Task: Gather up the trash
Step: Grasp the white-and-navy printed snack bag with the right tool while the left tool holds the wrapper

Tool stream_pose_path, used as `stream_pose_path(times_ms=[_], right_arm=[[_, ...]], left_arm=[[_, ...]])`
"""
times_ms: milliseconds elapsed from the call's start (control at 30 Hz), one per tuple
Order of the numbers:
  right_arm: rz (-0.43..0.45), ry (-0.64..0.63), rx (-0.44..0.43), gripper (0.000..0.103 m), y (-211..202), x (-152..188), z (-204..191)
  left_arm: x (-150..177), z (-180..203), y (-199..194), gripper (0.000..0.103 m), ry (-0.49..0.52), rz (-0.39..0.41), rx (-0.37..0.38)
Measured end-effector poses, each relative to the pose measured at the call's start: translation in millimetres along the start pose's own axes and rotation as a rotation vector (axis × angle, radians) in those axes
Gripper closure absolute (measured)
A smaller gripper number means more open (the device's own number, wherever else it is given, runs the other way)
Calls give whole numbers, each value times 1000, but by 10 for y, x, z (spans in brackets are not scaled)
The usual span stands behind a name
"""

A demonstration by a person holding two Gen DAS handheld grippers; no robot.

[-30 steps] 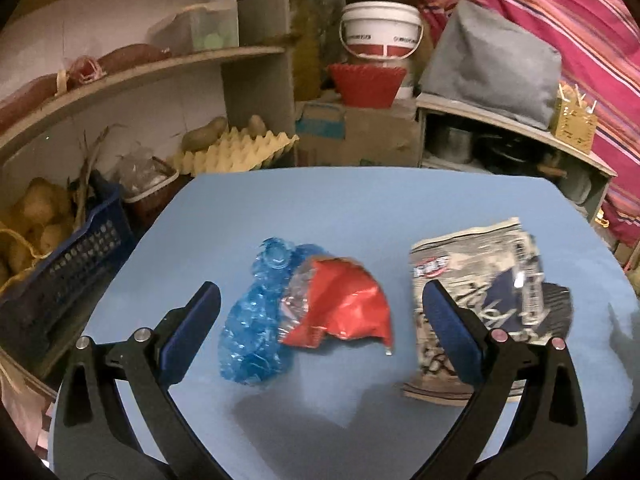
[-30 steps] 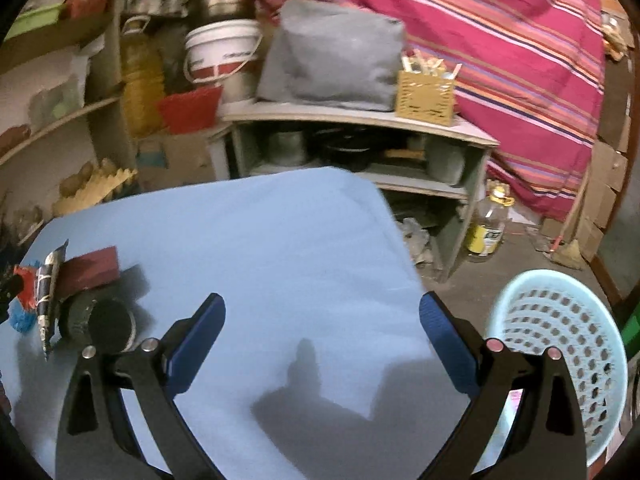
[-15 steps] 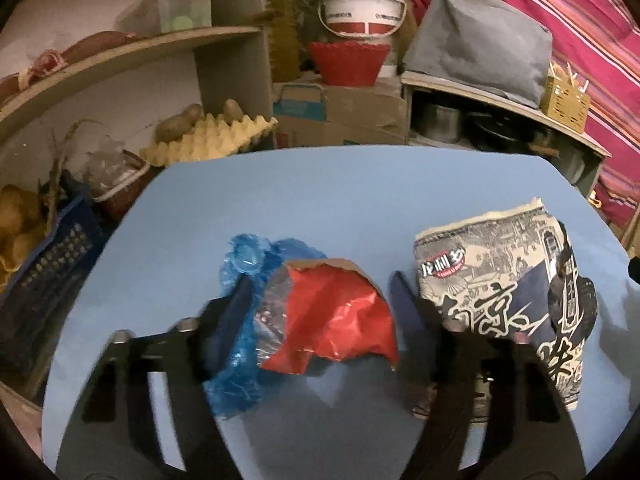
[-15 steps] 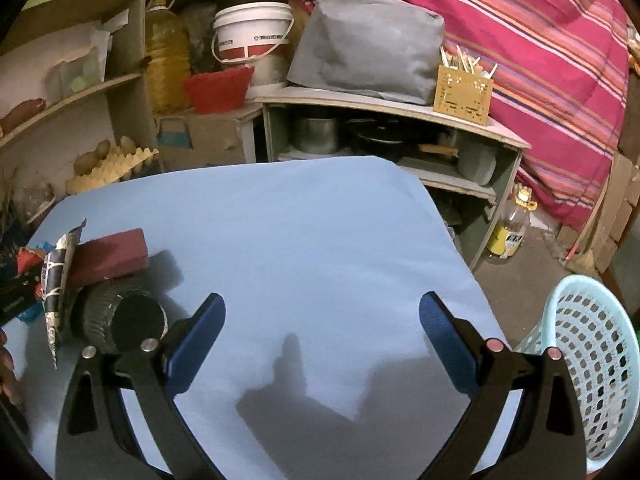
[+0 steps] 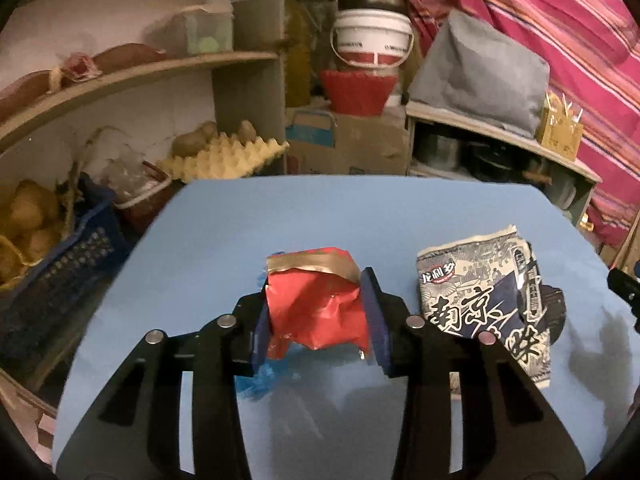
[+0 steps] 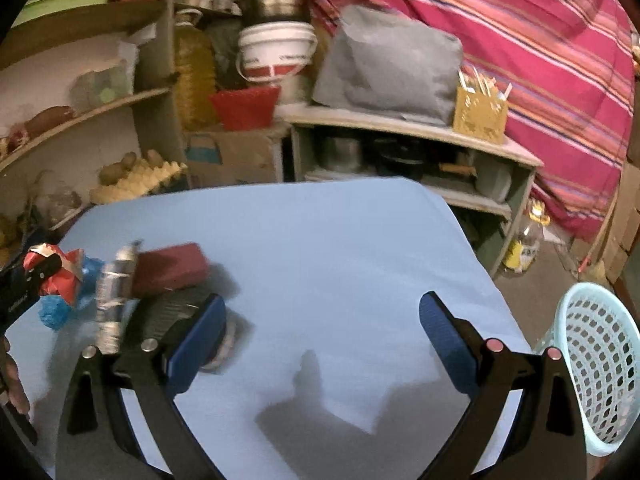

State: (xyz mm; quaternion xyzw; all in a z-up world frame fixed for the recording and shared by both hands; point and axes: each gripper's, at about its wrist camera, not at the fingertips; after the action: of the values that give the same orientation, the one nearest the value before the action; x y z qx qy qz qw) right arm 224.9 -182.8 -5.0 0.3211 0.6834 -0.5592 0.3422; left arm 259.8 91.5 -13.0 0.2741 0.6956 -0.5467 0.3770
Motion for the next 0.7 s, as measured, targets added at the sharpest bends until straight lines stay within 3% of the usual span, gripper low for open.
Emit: stream_pose_path(times_ms=[433, 700], right_arm=[[-8, -123, -95, 8, 177, 70, -1068], [-43, -138, -92, 8, 408, 67, -1253]], left_arm=[[76, -670, -150, 63, -74, 21, -62], [111, -830, -62, 63, -75, 2, -81]])
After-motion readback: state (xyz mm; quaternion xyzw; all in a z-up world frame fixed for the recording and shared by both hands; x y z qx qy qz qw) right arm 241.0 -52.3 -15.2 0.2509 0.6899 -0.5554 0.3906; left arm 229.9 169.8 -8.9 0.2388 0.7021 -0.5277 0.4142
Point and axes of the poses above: each gripper's, at about its wrist camera, not at the fingertips, and y roughly the way its jaws point, z to its right, x to its underside, and after that the axes turned 14 degrees about -x, right-handed
